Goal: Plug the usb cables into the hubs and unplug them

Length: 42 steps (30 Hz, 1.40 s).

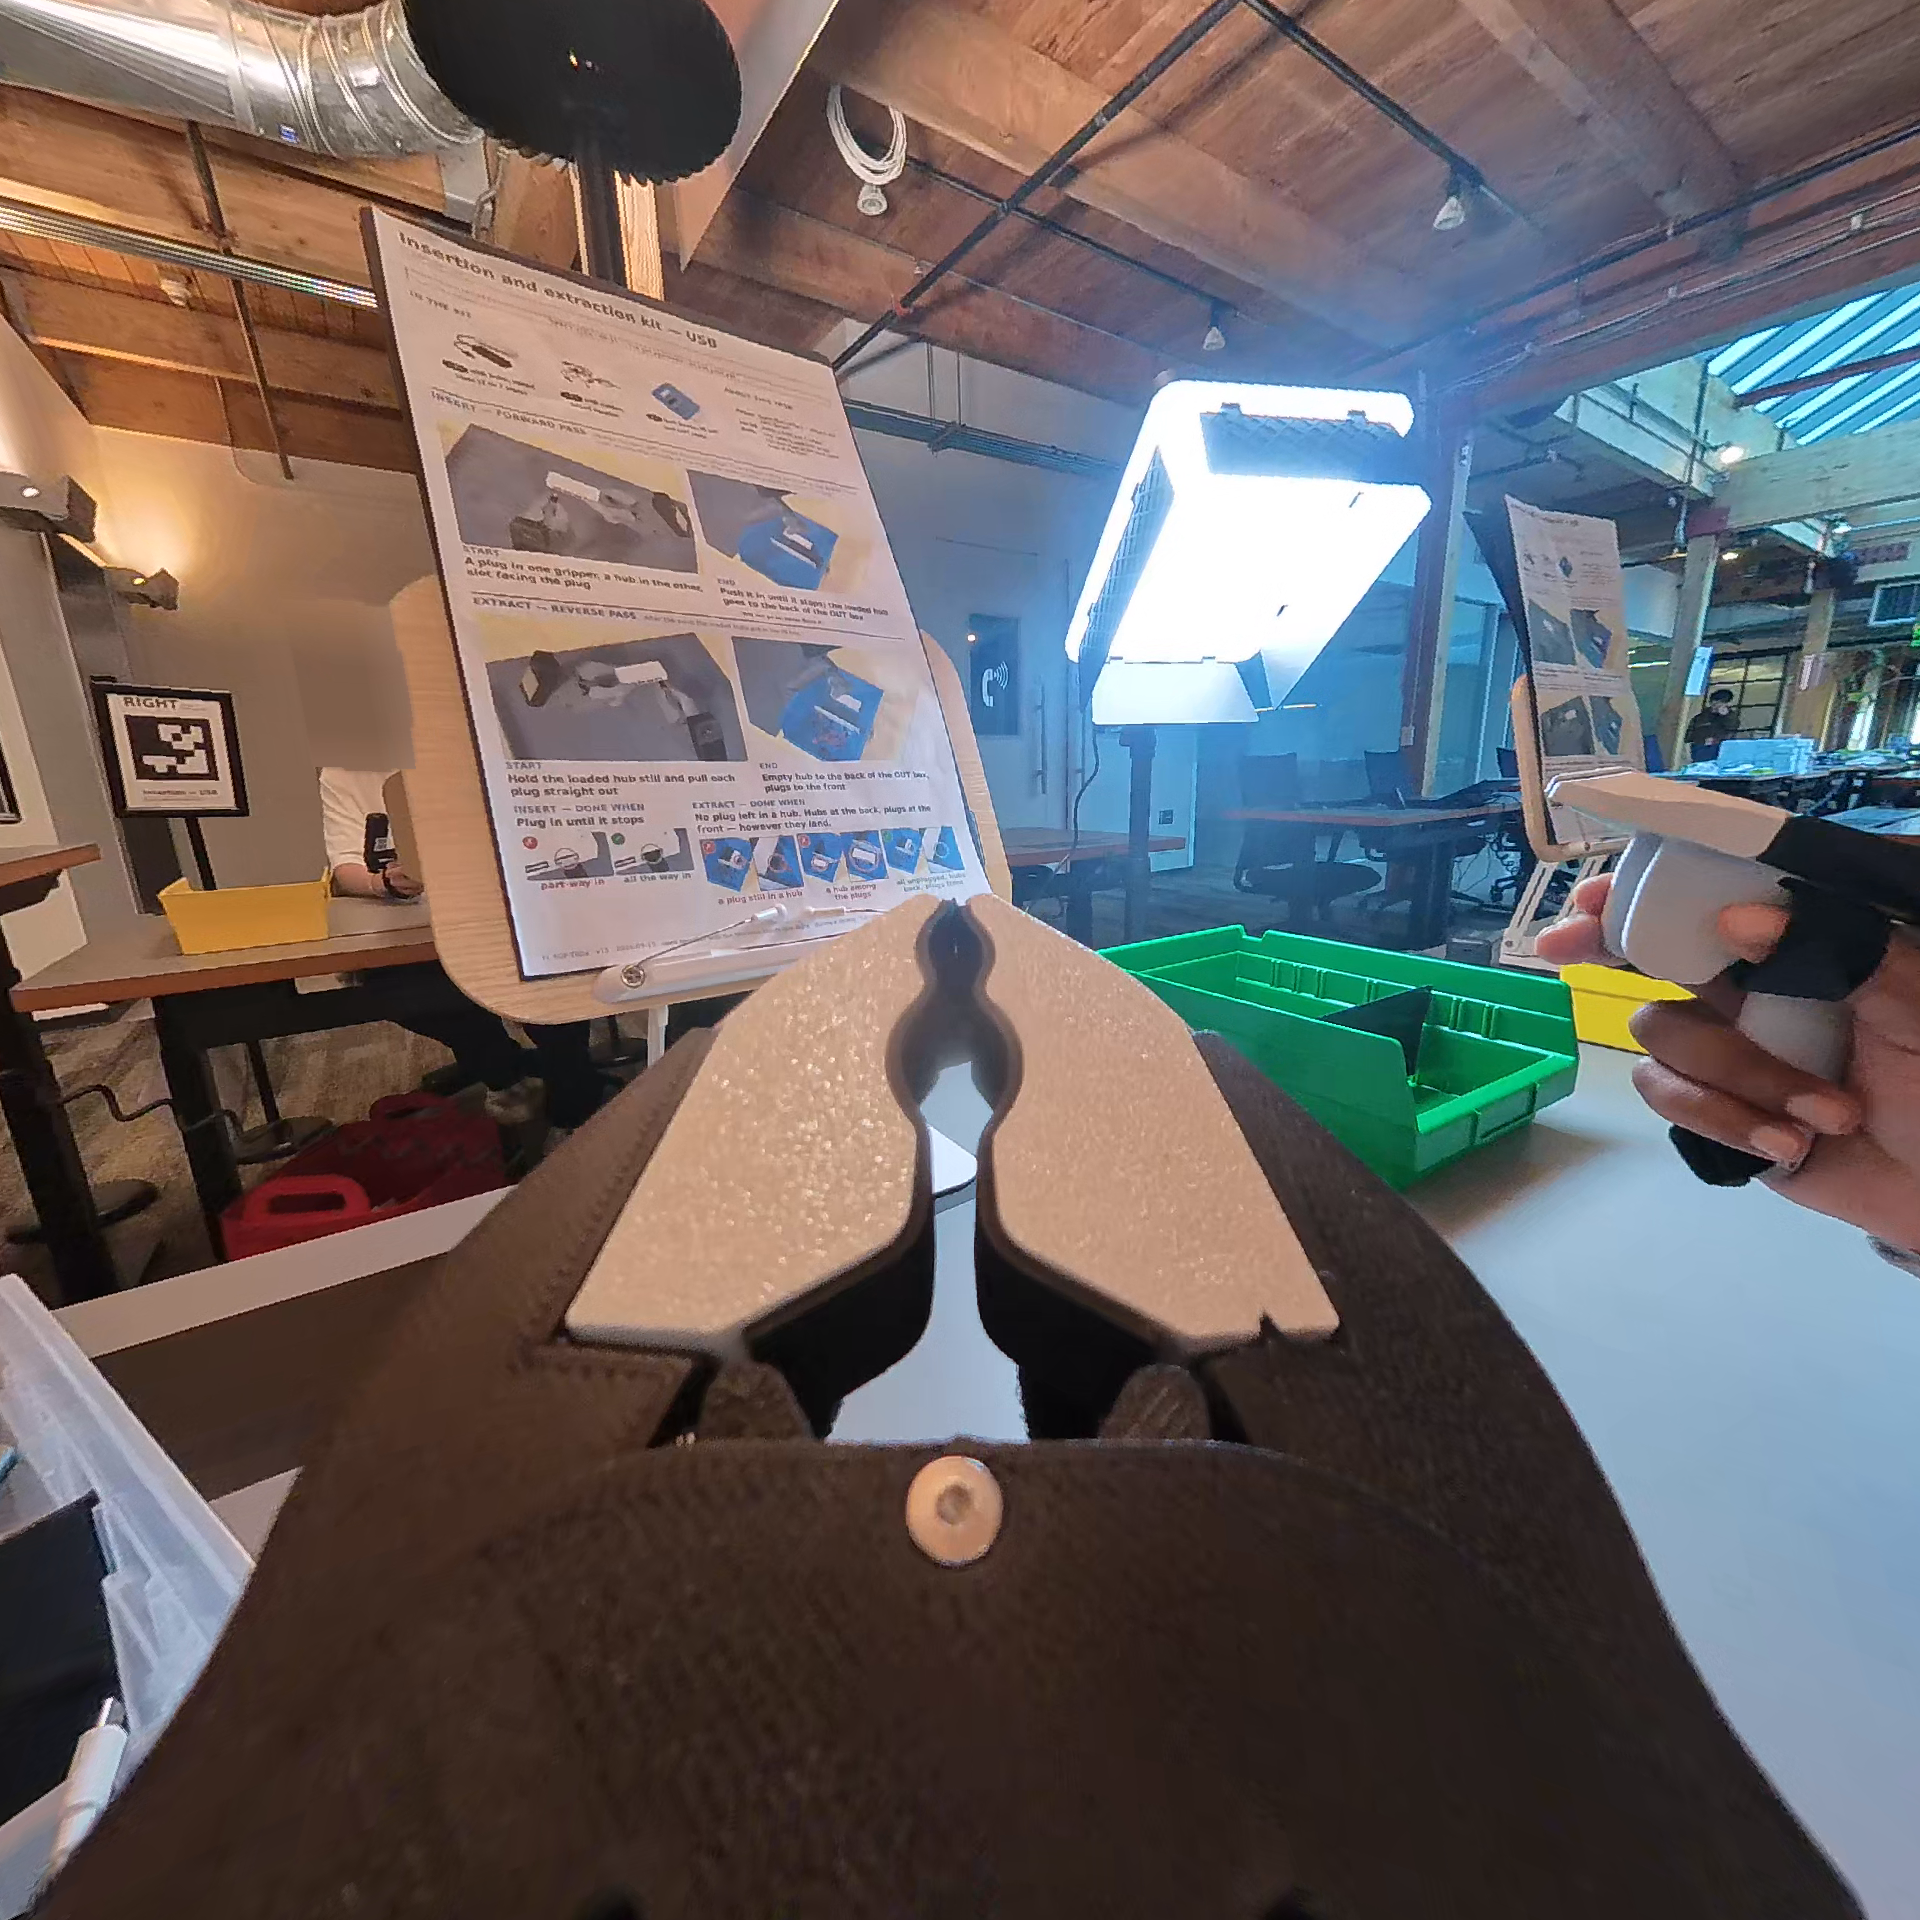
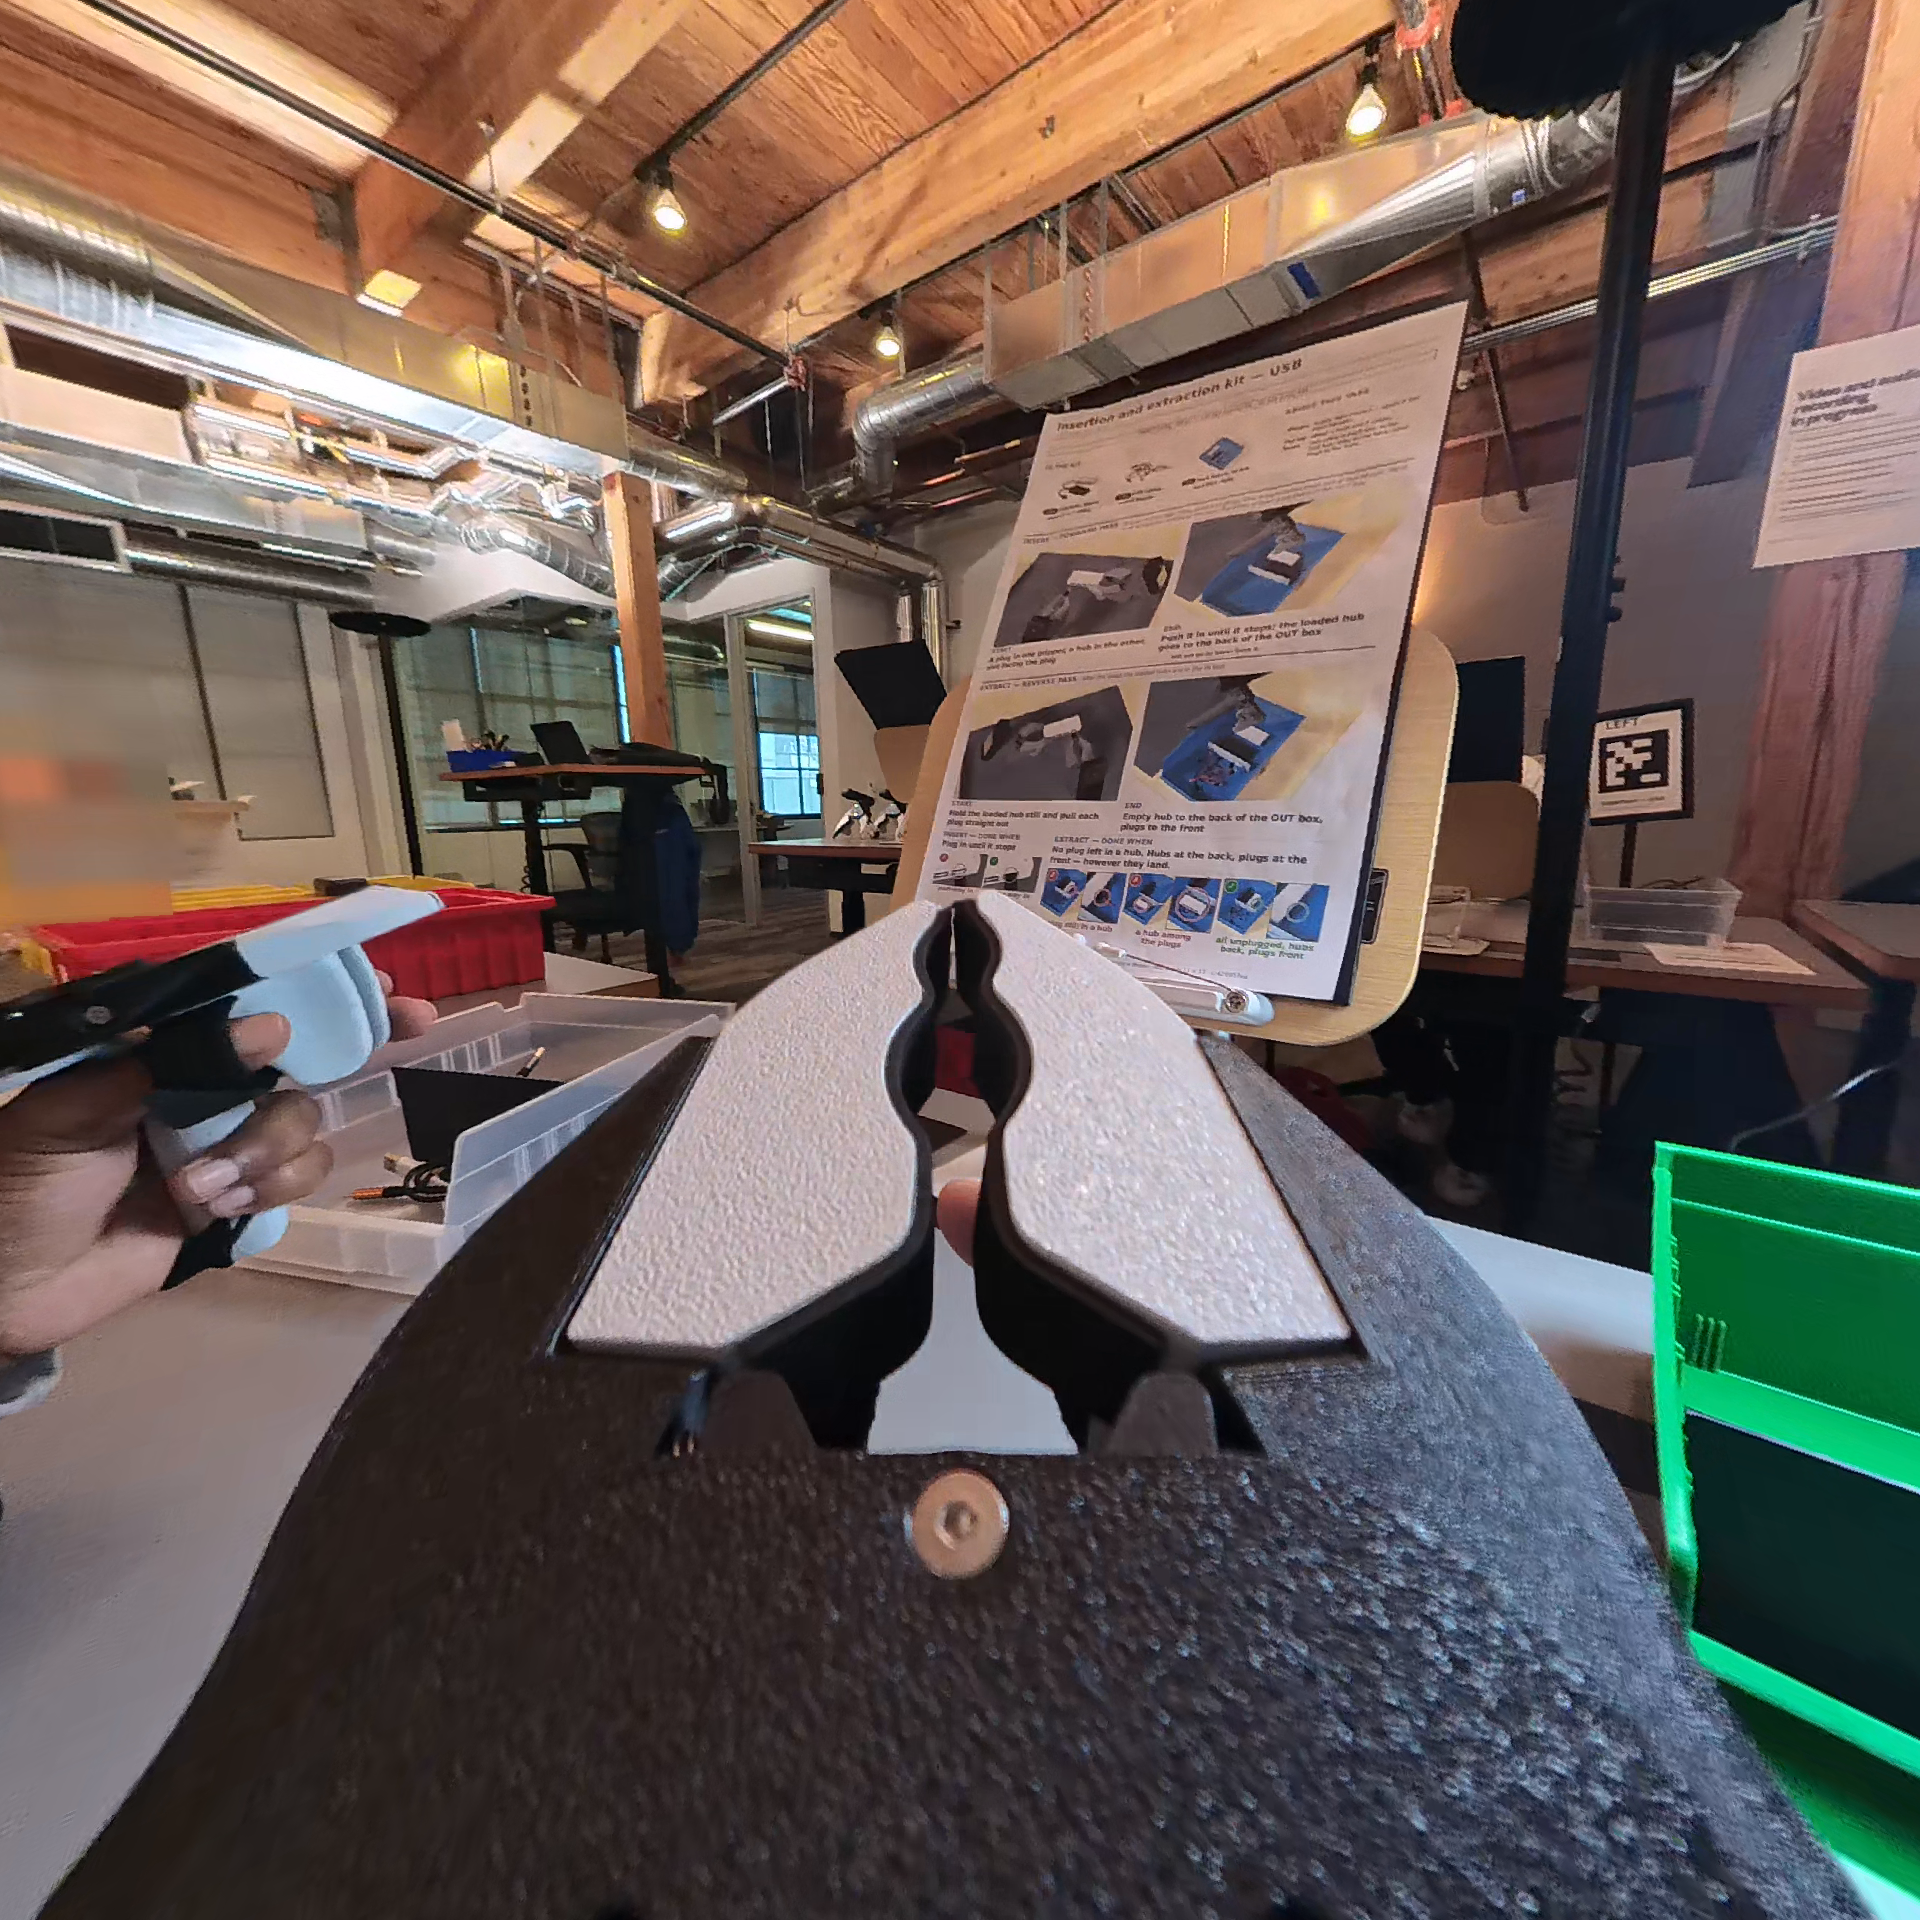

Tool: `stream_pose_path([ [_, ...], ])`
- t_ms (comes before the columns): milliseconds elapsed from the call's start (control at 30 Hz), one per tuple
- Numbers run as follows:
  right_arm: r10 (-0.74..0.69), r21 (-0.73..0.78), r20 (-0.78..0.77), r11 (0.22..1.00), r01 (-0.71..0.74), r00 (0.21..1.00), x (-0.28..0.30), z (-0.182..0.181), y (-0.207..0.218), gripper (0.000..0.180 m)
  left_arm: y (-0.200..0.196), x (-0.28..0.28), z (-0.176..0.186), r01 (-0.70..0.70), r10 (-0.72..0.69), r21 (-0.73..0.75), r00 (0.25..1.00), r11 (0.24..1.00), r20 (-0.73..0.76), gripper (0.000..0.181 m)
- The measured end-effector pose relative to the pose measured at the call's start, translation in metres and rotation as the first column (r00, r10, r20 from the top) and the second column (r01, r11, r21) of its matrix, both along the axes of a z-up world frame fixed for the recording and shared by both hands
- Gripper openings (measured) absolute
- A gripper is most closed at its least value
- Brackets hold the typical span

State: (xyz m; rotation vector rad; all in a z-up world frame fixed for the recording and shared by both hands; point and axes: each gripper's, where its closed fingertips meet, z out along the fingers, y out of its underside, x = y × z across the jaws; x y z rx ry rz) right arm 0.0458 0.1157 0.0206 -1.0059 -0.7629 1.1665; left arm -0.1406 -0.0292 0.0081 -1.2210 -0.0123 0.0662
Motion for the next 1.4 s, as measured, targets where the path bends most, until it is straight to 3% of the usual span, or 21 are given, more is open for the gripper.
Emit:
stream_pose_path([
  [1067,0.04,0.016,0.032,0.999,-0.041,0.999,-0.007,-0.003,-0.013,0.0,0.005,-0.007,-0.015,-0.032,0.031,-0.049,0.999,0.998,-0.022,0.0],
  [1167,0.009,0.012,0.044,1.0,-0.01,0.999,-0.007,-0.004,-0.006,0.0,0.008,-0.019,-0.022,-0.106,0.101,-0.121,0.994,0.987,-0.045,0.0],
  [1267,-0.03,0.037,0.109,0.999,0.026,0.994,-0.012,-0.008,0.003,0.0,0.011,-0.048,-0.038,-0.247,0.212,-0.281,0.966,0.927,-0.15,0.0],
  [1400,-0.054,0.054,0.255,0.998,0.041,0.965,-0.024,-0.026,0.019,0.003,-0.005,-0.103,-0.023,-0.337,0.301,-0.324,0.941,0.884,-0.157,0.0],
])
